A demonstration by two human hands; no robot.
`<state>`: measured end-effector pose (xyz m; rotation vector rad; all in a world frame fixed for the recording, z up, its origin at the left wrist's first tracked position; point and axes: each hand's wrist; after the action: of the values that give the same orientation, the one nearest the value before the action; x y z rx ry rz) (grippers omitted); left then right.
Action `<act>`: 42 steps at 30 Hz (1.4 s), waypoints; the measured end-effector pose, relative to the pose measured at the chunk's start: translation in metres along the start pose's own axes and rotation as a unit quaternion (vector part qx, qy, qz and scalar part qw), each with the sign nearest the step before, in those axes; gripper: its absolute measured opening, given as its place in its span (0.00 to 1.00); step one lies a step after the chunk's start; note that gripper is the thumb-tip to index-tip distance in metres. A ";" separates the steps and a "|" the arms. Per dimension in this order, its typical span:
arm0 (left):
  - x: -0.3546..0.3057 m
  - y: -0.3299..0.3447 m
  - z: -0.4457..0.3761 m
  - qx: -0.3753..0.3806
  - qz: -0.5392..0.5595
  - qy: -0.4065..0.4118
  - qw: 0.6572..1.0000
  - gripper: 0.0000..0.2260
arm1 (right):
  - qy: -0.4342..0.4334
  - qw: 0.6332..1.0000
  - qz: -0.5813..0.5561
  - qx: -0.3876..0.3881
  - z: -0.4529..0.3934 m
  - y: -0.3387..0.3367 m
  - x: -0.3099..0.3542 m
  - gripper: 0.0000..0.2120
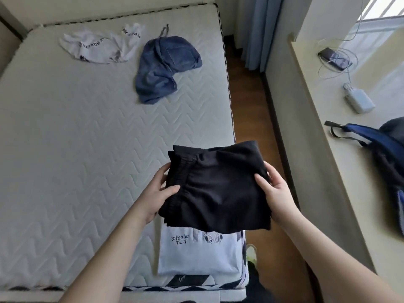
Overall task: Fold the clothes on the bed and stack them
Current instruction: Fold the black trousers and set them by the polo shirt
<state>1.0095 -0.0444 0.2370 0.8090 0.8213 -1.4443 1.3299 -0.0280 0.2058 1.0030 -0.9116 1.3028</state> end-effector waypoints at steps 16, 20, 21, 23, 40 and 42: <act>0.130 -0.049 -0.197 -0.055 -0.019 0.000 0.998 0.30 | -0.007 0.996 0.091 -0.020 -0.171 0.048 -0.154 0.18; 0.145 -0.062 -0.244 -0.056 -0.027 0.020 0.998 0.29 | -0.015 0.992 0.116 -0.041 -0.212 0.060 -0.173 0.18; 0.147 -0.065 -0.256 -0.055 -0.027 0.023 0.998 0.29 | -0.015 0.991 0.124 -0.049 -0.222 0.063 -0.175 0.18; 0.151 -0.070 -0.276 -0.052 -0.030 0.025 0.998 0.29 | -0.013 0.988 0.137 -0.062 -0.242 0.068 -0.178 0.17; 0.197 -0.073 -0.340 -0.120 -0.026 -0.153 0.980 0.33 | 0.218 0.958 0.183 -0.034 -0.299 0.069 -0.233 0.34; 0.203 -0.076 -0.333 -0.080 -0.041 -0.177 0.980 0.26 | 0.213 0.944 0.250 -0.019 -0.285 0.065 -0.239 0.28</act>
<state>0.9305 0.1423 -0.1042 0.3837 0.6918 -1.5182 1.2433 0.1648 -0.1068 0.4309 -0.8724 1.8312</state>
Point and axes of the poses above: each hand's wrist, its own z-axis away from the middle knuckle, its own y-axis out of the palm, x = y × z, and after that the axes turned 3 degrees about z, right-handed
